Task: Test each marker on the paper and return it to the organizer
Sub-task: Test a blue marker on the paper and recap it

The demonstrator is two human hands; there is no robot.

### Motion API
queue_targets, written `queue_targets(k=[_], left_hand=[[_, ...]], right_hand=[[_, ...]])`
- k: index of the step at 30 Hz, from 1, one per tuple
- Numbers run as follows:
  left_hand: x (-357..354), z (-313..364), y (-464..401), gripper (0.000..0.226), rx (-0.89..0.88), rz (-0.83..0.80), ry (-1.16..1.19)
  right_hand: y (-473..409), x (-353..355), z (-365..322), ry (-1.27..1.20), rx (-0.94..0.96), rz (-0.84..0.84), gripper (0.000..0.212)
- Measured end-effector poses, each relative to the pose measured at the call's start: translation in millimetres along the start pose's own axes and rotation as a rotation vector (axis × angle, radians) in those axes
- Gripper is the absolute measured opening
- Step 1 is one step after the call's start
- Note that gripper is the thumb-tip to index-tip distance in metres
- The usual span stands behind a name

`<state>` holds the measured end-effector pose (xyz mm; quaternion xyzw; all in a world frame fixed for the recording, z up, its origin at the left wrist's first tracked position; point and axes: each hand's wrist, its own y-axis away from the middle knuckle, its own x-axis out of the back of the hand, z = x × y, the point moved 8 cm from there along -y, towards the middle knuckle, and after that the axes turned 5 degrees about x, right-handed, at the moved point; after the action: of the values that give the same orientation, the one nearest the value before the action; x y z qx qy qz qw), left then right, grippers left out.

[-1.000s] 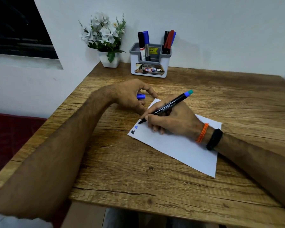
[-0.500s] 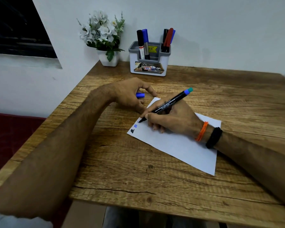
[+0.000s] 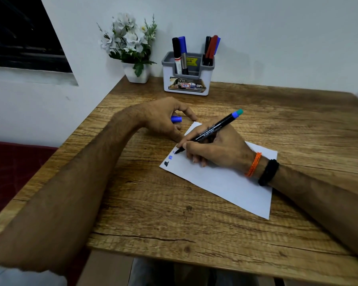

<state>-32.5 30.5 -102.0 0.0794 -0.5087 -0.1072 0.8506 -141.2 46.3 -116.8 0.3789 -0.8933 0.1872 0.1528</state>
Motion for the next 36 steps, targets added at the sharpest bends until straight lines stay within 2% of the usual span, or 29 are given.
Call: queue_targets(k=[10, 19, 25, 28, 32, 36], left_hand=[[-1.1, -3.7, -2.4, 0.059, 0.006, -0.01, -0.001], [-0.5, -11.7, -7.9, 0.058, -0.023, -0.001, 0.035], [16.8, -21.3, -12.5, 0.026, -0.054, 0.177, 0.181], [23.5, -22.5, -12.2, 0.019, -0.081, 0.24, 0.307], [26.8, -12.6, -11.1, 0.014, -0.161, 0.33, 0.34], [30.4, -7.7, -8.4, 0.013, -0.21, 0.401, 0.422]], right_hand=[[-1.1, 1.4, 1.0, -0.011, 0.014, 0.009, 0.012], [-8.3, 10.7, 5.5, -0.223, 0.042, 0.077, 0.012], [-13.4, 31.7, -1.7, -0.353, 0.029, 0.151, 0.01], [-16.9, 47.9, -1.0, -0.336, 0.03, 0.233, 0.011], [-17.1, 65.6, 4.3, -0.343, 0.026, 0.343, 0.008], [-17.3, 76.2, 8.1, -0.403, 0.011, 0.379, 0.008]])
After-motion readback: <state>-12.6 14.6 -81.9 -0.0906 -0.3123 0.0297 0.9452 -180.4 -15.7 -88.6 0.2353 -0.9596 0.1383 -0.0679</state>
